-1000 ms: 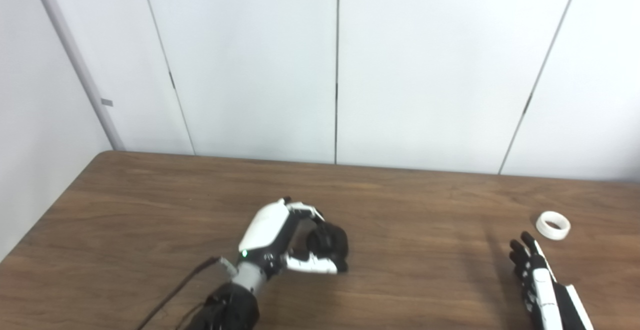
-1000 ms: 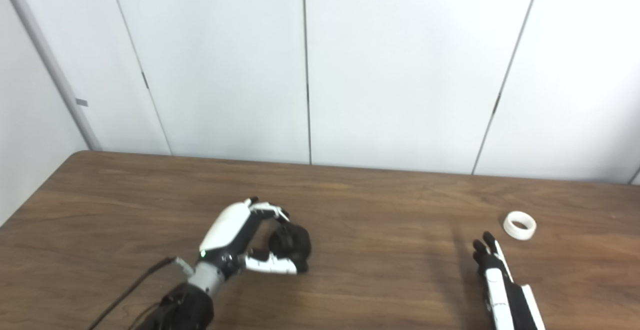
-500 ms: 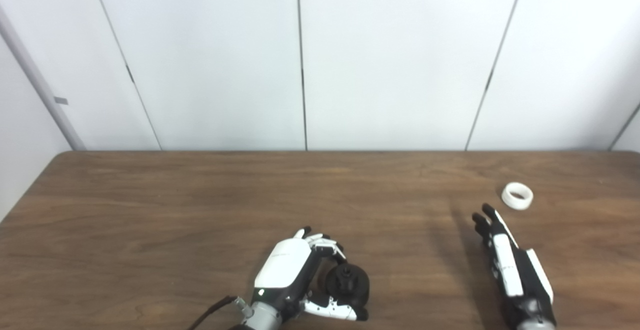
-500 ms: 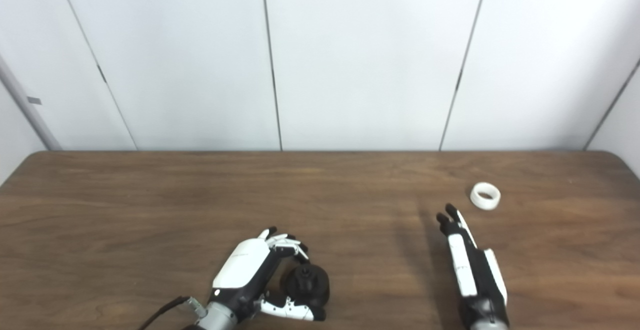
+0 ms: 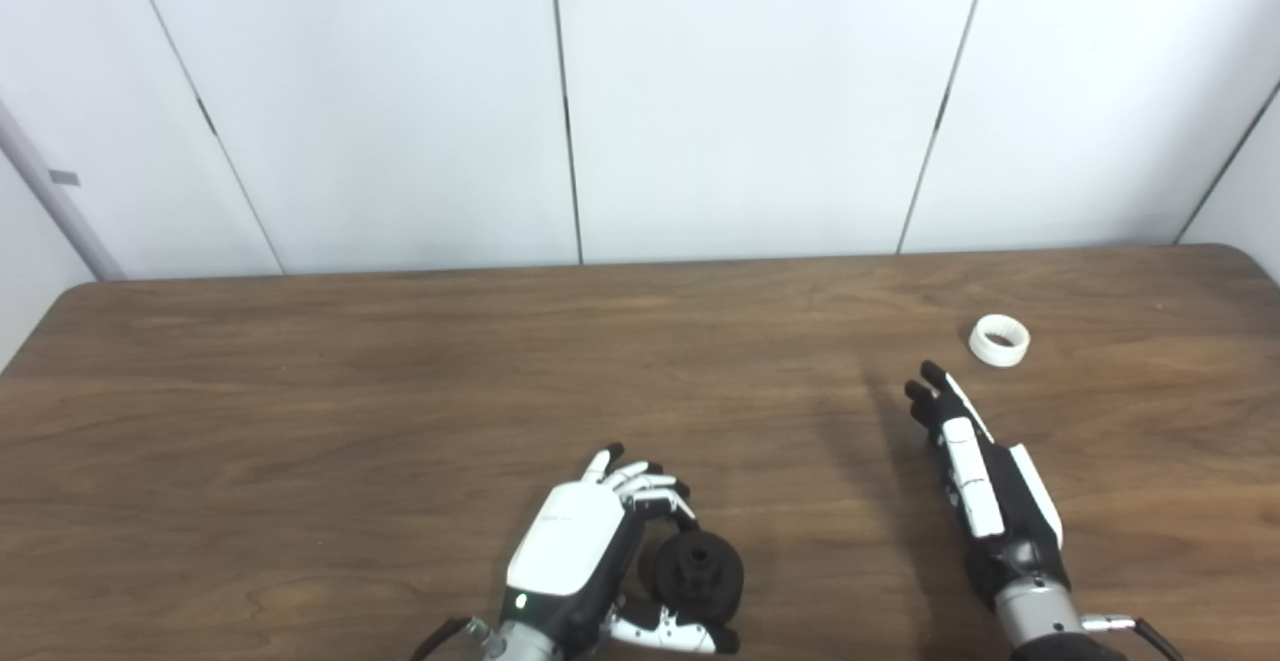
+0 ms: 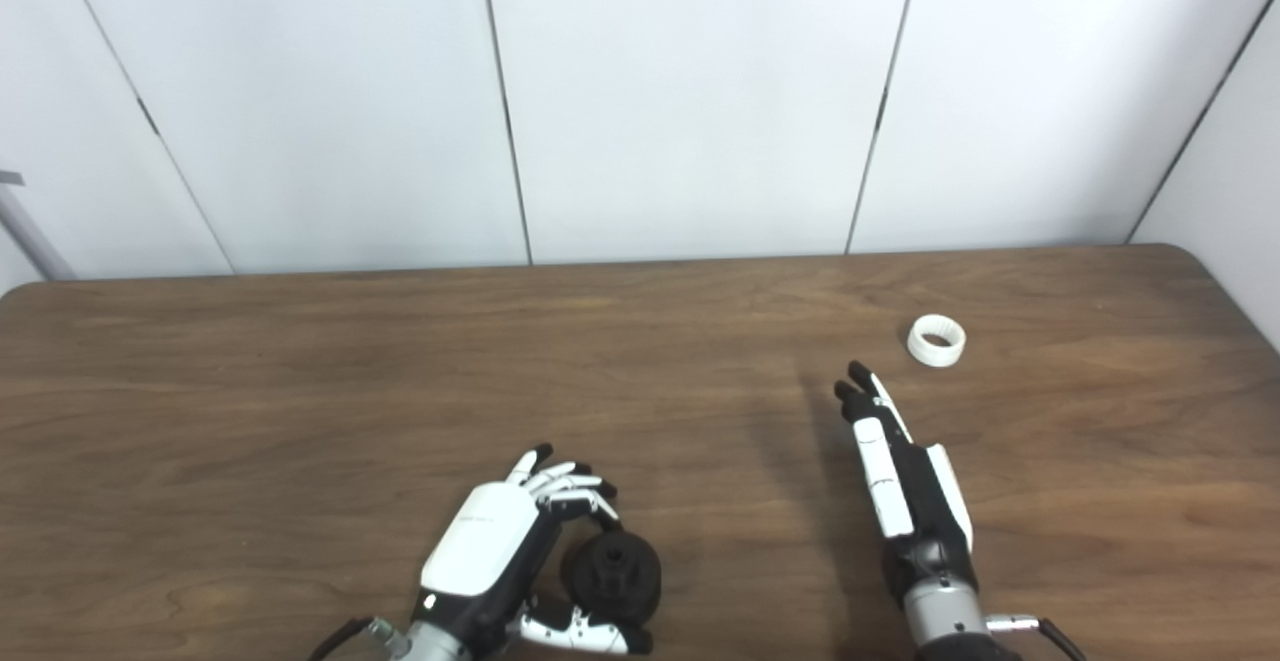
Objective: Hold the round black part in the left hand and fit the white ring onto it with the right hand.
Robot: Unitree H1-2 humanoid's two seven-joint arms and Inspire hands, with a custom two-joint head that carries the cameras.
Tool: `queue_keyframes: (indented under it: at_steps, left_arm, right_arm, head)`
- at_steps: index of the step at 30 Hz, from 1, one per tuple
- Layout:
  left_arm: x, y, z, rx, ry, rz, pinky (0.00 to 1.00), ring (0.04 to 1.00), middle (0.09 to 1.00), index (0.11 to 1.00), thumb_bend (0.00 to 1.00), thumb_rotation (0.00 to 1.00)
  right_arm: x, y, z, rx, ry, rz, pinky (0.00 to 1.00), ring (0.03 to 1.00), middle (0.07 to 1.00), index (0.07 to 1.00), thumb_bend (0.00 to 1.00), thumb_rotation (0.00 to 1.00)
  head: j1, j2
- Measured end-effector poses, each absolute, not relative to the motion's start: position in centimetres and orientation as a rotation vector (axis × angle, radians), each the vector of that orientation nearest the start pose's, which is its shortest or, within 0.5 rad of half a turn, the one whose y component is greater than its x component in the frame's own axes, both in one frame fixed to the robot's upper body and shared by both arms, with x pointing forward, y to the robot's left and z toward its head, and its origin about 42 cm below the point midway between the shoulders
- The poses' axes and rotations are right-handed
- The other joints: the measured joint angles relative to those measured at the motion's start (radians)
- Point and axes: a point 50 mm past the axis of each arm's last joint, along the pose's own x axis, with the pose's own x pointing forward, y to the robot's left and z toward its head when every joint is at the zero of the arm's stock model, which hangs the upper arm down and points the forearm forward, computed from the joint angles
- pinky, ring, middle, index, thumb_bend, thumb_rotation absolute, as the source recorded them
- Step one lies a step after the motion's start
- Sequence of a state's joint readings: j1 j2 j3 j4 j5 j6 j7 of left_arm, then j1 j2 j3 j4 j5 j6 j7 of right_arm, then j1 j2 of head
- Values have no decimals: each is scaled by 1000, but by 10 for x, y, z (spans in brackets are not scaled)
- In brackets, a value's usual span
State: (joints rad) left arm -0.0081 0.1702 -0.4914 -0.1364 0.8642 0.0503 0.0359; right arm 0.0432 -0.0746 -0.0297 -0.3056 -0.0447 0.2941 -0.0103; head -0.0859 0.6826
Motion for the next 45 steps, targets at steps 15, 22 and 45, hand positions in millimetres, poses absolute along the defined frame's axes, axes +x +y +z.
queue_keyframes:
  at_steps: [15,22,45]
  left_arm:
    - [252,134,111,986,-300,-365,1000,866,767,486,522,53]
    - [252,134,109,992,-305,-372,1000,867,770,486,522,53]
    - [260,152,108,1002,-313,-378,987,853,763,486,522,52]
  right_arm:
    - [262,-263,160,-106,33,-111,977,932,902,873,571,880]
    - [264,-279,174,-126,32,-153,975,903,872,800,526,677]
    - [325,-340,258,-799,-103,-377,820,916,889,677,873,187]
  head:
    - [-40,18]
    - [-64,17]
    - [-302,9]
